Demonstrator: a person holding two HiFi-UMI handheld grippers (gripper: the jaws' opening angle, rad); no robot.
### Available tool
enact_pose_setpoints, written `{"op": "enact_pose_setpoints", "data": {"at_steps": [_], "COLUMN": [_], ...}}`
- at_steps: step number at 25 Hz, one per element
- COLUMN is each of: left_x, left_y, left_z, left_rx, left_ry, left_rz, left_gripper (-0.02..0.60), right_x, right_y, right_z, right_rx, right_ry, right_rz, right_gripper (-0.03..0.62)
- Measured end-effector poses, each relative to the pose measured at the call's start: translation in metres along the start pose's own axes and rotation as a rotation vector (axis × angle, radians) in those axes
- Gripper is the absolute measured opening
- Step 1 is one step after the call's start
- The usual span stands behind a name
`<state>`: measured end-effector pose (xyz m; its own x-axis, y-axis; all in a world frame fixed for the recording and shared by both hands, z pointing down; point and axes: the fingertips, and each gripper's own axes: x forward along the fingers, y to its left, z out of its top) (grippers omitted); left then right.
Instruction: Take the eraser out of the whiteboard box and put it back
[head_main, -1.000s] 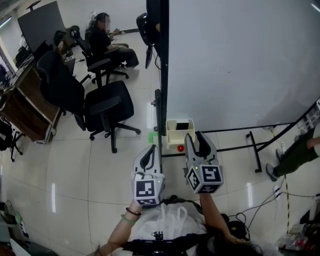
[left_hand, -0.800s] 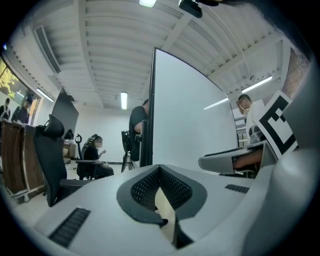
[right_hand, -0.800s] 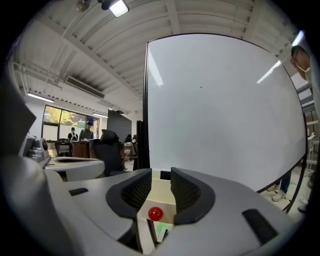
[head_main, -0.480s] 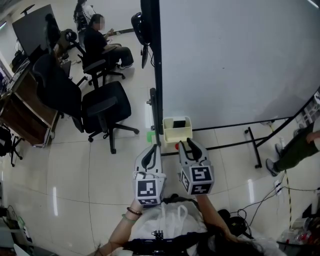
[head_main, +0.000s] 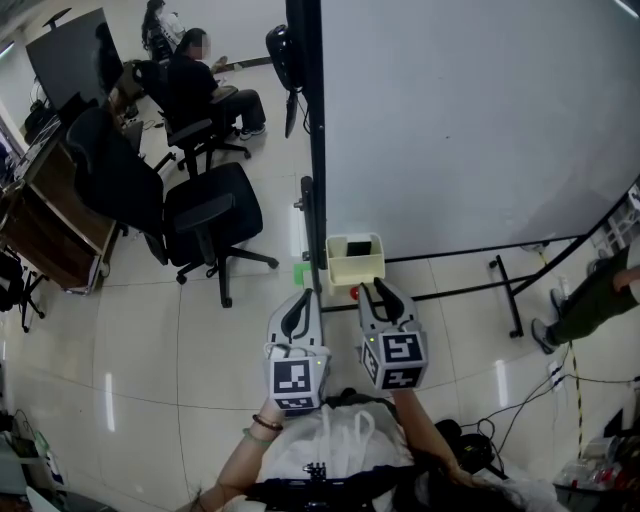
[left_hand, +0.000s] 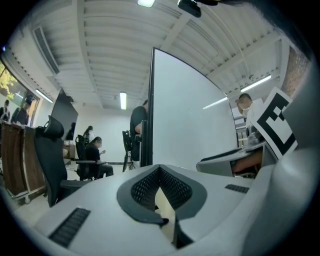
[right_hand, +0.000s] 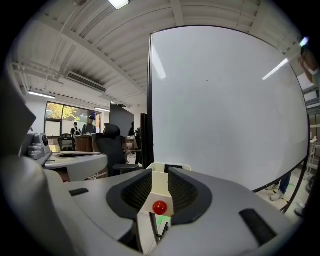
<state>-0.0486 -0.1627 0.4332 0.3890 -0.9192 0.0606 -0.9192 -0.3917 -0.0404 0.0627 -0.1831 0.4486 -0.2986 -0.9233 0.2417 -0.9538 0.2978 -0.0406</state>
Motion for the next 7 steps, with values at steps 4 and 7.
{"op": "enact_pose_setpoints", "data": {"at_steps": [4,7], "left_x": [0.0002,-0.0008], "left_y": [-0.0006,-0.0013], "left_z": [0.0045,0.001], "left_rx": [-0.043,-0.007], "left_ry": [-0.005,-0.002], "left_rz": [0.019,0.003], "left_gripper": [0.002,0.002], "right_x": [0.0002,-0.0022], "right_y": [-0.001,0.0017], "right_z": [-0.0016,0.0022], "right_rx": [-0.001,0.007], "right_ry": [0.004,0.004], "right_rz": [-0.001,0.005], "right_gripper": [0.115,0.115]}}
